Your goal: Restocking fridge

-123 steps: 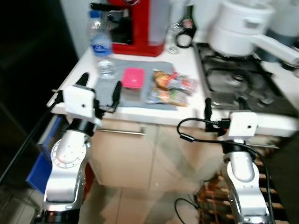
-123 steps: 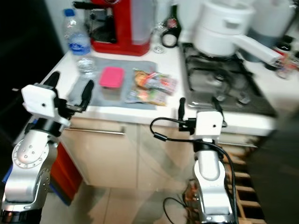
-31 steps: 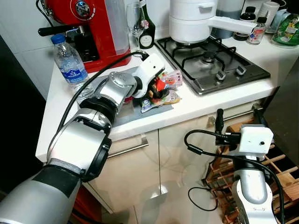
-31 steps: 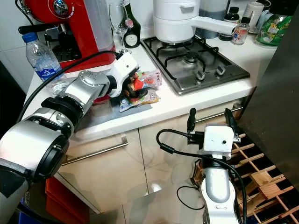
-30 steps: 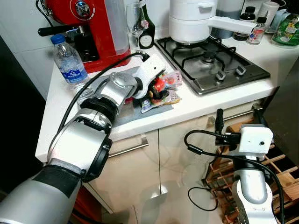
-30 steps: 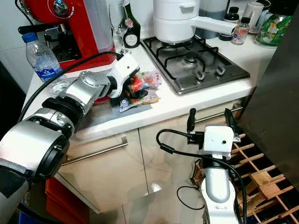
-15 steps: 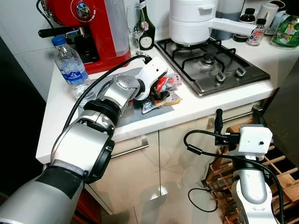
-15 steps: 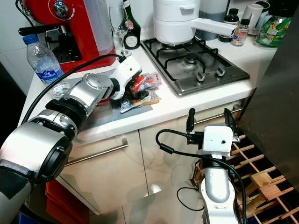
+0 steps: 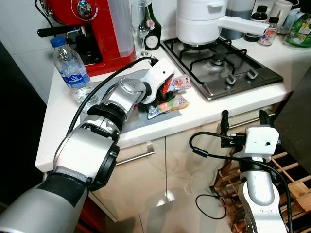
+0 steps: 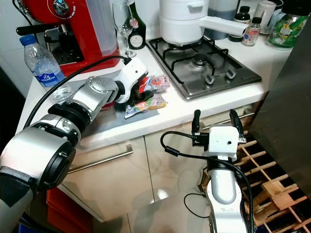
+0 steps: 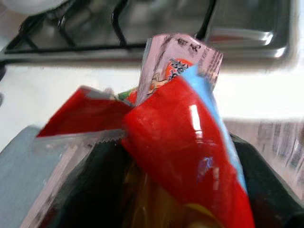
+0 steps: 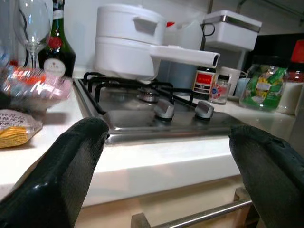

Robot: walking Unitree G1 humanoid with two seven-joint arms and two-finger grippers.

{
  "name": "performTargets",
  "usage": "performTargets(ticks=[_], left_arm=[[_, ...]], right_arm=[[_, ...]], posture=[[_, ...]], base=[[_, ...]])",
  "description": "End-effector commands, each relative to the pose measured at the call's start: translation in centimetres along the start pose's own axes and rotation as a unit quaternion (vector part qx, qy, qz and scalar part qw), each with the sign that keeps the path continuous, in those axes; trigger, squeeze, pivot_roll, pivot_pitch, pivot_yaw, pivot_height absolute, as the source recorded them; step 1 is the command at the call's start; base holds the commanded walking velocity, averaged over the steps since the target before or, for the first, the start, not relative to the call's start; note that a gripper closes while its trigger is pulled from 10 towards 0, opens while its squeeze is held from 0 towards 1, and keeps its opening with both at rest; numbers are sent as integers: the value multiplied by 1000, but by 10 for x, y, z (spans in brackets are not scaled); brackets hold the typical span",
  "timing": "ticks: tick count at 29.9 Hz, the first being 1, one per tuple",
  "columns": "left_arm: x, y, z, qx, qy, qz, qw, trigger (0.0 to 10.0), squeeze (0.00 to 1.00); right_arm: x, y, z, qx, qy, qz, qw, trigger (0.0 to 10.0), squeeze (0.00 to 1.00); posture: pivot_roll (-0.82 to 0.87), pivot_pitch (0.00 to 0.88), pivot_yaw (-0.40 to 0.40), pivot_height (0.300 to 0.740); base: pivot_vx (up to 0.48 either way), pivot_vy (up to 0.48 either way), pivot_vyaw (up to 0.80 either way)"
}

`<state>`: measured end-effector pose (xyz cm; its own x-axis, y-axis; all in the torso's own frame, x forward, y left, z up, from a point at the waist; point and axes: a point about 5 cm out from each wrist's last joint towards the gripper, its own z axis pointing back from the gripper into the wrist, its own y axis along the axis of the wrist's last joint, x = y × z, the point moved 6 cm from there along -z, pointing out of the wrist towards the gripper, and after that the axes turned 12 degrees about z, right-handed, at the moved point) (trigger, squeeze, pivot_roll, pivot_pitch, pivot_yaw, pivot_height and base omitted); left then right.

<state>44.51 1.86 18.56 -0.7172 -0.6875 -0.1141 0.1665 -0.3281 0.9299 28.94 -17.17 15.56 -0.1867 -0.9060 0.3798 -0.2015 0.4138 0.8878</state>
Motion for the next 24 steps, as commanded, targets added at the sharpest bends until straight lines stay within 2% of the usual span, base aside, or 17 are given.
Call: performTargets(ticks=[1, 5, 8, 9, 10, 12, 14, 15, 16, 17, 18, 19, 21, 22, 23, 24], left_arm=[[3, 29, 2, 44, -17, -3, 999, 0, 0], [1, 61, 11, 109, -30, 6, 994, 0, 0], [-11, 90, 27, 178, -28, 26, 983, 0, 0], [-11, 90, 27, 178, -28, 26, 983, 0, 0], [-17, 109, 41, 228, -33, 40, 972, 0, 0], [-17, 109, 41, 228, -33, 40, 972, 0, 0], [-24, 125, 57, 277, -34, 45, 959, 0, 0], [-24, 125, 57, 277, -34, 45, 959, 0, 0], [-26, 134, 68, 314, -28, 36, 948, 0, 0], [-22, 136, 77, 344, -26, 33, 938, 0, 0], [-22, 136, 77, 344, -26, 33, 938, 0, 0], [-11, 130, 86, 374, -22, 31, 926, 0, 0], [-6, 125, 87, 379, -20, 31, 924, 0, 0], [0, 117, 88, 385, -18, 30, 922, 2980, 0], [0, 117, 88, 385, -18, 30, 922, 2980, 0], [4, 111, 89, 389, -13, 37, 920, 9216, 0]], right_arm=[[-2, 0, -2, 1, 1, -3, 1000, 10000, 0], [-4, 0, -6, 3, 4, -5, 1000, 10000, 0], [-8, -1, -10, 7, 11, -5, 1000, 10000, 0], [-8, -1, -10, 7, 11, -5, 1000, 10000, 0], [-7, -1, -11, 8, 8, -5, 1000, 10000, 0], [-7, -1, -11, 8, 8, -5, 1000, 10000, 0], [-6, -2, -13, 8, 4, -5, 1000, 10000, 0], [-6, -2, -13, 8, 4, -5, 1000, 10000, 0], [-5, -2, -16, 12, -1, -3, 1000, 10000, 0], [-2, -1, -22, 16, -9, -2, 1000, 10000, 0], [-2, -1, -22, 16, -9, -2, 1000, 10000, 0], [3, 1, -32, 25, -19, -1, 999, 10000, 0], [4, 2, -35, 29, -22, -1, 999, 10000, 0], [3, 3, -38, 33, -18, 0, 999, 10000, 0], [3, 3, -38, 33, -18, 0, 999, 10000, 0], [1, 4, -40, 35, -13, 0, 999, 10000, 0]], posture=[[-291, 0, 113, 740], [-270, 0, 97, 740], [-257, 0, 93, 740], [-257, 0, 93, 740], [-254, 0, 96, 740], [-254, 0, 96, 740], [-240, 0, 93, 740], [-240, 0, 93, 740], [-227, 0, 91, 740], [-219, 0, 88, 740], [-219, 0, 88, 740], [-195, 0, 73, 740], [-195, 0, 73, 740], [-177, 0, 57, 740], [-177, 0, 57, 740], [-161, 0, 43, 740]], base=[[0, 0, 0], [0, 0, 0], [0, 0, 0], [0, 0, 0], [0, 0, 0], [0, 0, 0], [0, 0, 0], [0, 0, 0], [0, 0, 0], [0, 0, 0], [0, 0, 0], [0, 0, 0], [0, 0, 0], [0, 0, 0], [0, 0, 0], [0, 0, 0]])
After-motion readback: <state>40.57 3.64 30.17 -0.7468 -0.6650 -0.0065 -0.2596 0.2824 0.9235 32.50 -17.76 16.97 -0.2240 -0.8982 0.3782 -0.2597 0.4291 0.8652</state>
